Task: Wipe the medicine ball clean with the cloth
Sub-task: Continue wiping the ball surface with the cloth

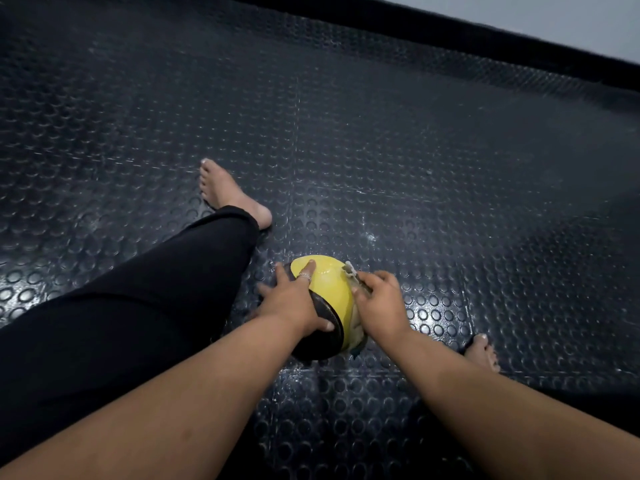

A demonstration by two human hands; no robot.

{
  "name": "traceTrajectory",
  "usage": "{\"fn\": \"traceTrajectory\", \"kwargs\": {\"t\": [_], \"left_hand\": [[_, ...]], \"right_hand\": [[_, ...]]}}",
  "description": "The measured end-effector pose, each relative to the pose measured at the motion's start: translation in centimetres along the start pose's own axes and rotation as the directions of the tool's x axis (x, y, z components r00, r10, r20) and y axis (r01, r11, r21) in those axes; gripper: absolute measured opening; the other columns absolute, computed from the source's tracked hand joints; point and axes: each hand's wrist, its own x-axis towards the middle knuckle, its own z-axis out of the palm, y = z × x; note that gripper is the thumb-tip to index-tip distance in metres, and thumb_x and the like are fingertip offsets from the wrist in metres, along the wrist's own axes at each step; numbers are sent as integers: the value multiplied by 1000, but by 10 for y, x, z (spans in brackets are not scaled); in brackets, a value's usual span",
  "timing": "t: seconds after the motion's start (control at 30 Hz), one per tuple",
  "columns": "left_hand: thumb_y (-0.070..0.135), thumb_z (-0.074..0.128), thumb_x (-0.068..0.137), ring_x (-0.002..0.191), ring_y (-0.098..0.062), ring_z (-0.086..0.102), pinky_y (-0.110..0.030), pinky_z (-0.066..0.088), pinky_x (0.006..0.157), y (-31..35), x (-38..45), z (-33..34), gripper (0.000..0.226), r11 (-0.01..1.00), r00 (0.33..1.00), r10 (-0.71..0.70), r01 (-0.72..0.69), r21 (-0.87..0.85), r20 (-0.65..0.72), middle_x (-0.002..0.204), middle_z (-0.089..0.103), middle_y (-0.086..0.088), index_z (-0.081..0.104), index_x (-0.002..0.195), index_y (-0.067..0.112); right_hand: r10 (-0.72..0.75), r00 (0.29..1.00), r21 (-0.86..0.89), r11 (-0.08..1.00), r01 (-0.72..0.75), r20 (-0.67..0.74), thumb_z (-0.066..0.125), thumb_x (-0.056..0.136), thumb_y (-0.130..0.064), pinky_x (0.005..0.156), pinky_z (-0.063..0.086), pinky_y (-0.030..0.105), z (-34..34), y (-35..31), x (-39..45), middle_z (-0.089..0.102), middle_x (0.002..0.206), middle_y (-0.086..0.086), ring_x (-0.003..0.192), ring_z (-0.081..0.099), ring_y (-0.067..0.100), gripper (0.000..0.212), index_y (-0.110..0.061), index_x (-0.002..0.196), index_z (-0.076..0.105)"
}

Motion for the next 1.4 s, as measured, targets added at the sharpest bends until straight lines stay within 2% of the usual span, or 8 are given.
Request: {"fn": "traceTrajectory", "kwargs": {"t": [0.07, 0.2, 0.27, 0.47, 0.73, 0.97, 1.17, 1.4], "left_hand": [[42, 86, 69, 143, -45, 24, -53, 35, 111, -1, 0, 0, 120, 996, 998, -53, 56, -73, 39, 162, -12, -12, -1, 151, 49], [36, 87, 70, 140, -44, 31, -50, 37, 111, 0, 2, 0, 119, 993, 998, -50, 52, -110, 24, 162, -10, -15, 1, 151, 49], [35, 86, 71, 141, -44, 28, -51, 36, 111, 1, 2, 3, 118, 993, 999, -49, 51, -107, 22, 162, -12, -14, 1, 151, 49], [33, 86, 71, 142, -43, 27, -50, 37, 111, 0, 1, 4, 116, 994, 999, -41, 42, -102, 10, 162, -10, -13, 3, 151, 50], [34, 85, 72, 142, -43, 27, -49, 36, 112, 1, 1, 8, 116, 1000, 1000, 9, -9, -29, 6, 162, -13, -13, 1, 151, 50], [32, 86, 72, 141, -42, 30, -48, 37, 111, -1, 2, 7, 114, 999, 1000, -2, 3, -54, 10, 162, -11, -12, 5, 150, 52], [35, 84, 73, 141, -42, 29, -48, 36, 112, 3, 1, 5, 115, 1000, 1000, 7, -7, -4, 15, 162, -12, -13, 0, 150, 52], [32, 86, 71, 141, -43, 29, -49, 37, 111, -1, 4, 8, 116, 999, 1000, 2, -2, -45, 8, 162, -12, -13, 2, 150, 52]], "right_hand": [[-5, 1000, -3, 1000, 5, -2, 51, 96, -23, 84, 38, 10, 1, -2, 9, 42, 131, 8, 101, 55, 14, 38, -8, 131, 54], [123, 992, 70, 990, -120, -33, 48, 96, -16, 85, 45, 26, 0, -6, 20, 59, 123, 10, 107, 59, 25, 38, -7, 133, 48], [182, 982, 114, 978, -175, -54, 48, 95, -12, 75, 45, 27, 1, -6, 22, 61, 111, 10, 94, 61, 22, 38, -8, 133, 43], [-53, 996, -41, 998, 50, -76, 56, 92, -17, 91, 37, 20, 16, -5, 10, 55, 120, 6, 101, 51, 14, 32, -13, 124, 55], [-41, 997, -230, 972, 56, 69, 45, 93, -7, 86, 42, 23, -1, -13, 56, 63, 118, 11, 108, 58, 26, 34, -12, 124, 60], [-365, 927, -357, 858, 370, 84, 45, 93, -8, 89, 42, 30, 2, -5, 17, 59, 107, 9, 105, 52, 26, 35, -13, 124, 60], [-193, 979, -352, 914, 202, 62, 42, 89, -2, 87, 44, 31, -2, -14, 48, 60, 114, 14, 106, 56, 29, 37, -12, 118, 64], [-302, 951, -348, 887, 304, 63, 46, 91, -10, 87, 41, 27, 0, -13, 13, 60, 113, 8, 108, 54, 24, 35, -15, 122, 62]]}}
